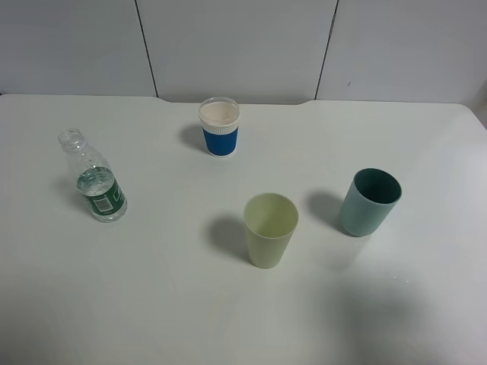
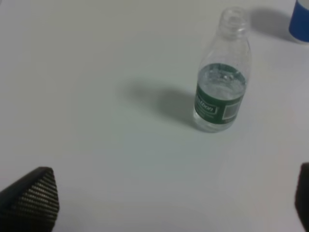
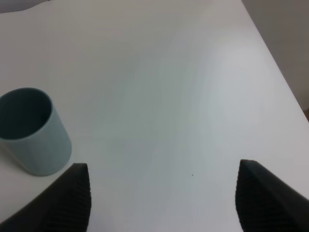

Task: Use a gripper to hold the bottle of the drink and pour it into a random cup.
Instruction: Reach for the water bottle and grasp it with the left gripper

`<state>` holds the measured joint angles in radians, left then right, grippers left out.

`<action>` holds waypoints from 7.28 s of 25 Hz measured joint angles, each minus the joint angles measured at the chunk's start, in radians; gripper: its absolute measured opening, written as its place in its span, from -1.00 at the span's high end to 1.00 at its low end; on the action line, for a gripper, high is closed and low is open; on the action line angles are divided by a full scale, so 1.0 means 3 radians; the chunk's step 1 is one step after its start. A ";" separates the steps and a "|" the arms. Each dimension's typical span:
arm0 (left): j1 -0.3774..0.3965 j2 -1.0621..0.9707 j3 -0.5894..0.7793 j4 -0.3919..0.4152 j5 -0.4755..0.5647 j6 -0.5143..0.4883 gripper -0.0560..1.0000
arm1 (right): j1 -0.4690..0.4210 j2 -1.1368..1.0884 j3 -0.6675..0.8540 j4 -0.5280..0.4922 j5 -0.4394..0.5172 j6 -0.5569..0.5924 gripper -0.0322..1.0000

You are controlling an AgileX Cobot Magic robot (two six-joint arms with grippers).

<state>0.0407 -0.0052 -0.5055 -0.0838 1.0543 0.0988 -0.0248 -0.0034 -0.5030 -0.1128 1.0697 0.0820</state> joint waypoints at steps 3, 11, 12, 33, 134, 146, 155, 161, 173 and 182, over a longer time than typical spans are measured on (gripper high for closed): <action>0.0000 0.0000 0.0000 0.0000 0.0000 0.0000 -0.99 | 0.0000 0.0000 0.0000 0.0000 0.0000 0.0000 -0.29; 0.0000 0.0000 0.0000 0.0000 0.0000 0.0000 -0.99 | 0.0000 0.0000 0.0000 0.0000 0.0000 0.0000 -0.29; 0.0000 0.0000 0.0000 0.0000 0.0000 0.0000 -0.99 | 0.0000 0.0000 0.0000 0.0000 0.0000 0.0000 -0.29; 0.0000 0.0000 0.0000 0.0000 0.0000 0.0000 -0.99 | 0.0000 0.0000 0.0000 0.0000 0.0000 0.0000 -0.29; -0.0529 0.2693 0.0251 -0.0337 -0.1226 0.0977 -0.99 | 0.0000 0.0000 0.0000 0.0000 0.0000 0.0000 -0.29; -0.0717 0.3773 0.0282 -0.0425 -0.1874 0.0977 -0.99 | 0.0000 0.0000 0.0000 0.0000 0.0000 0.0000 -0.29; -0.0717 0.4294 0.0441 -0.0425 -0.2930 0.0974 -0.99 | 0.0000 0.0000 0.0000 0.0000 0.0000 0.0000 -0.29; -0.0717 0.4309 0.0581 -0.0434 -0.3514 0.0871 -0.99 | 0.0000 0.0000 0.0000 0.0000 0.0000 0.0000 -0.29; -0.0717 0.4311 0.0700 -0.0210 -0.3813 0.0812 -0.99 | 0.0000 0.0000 0.0000 0.0000 0.0000 0.0000 -0.29; -0.0717 0.4311 0.0777 -0.0200 -0.3995 0.0662 -0.99 | 0.0000 0.0000 0.0000 0.0000 0.0000 0.0000 -0.29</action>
<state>-0.1744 1.2882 -0.2722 -0.1439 -0.1441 0.2973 -0.0248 -0.0034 -0.5030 -0.1128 1.0697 0.0820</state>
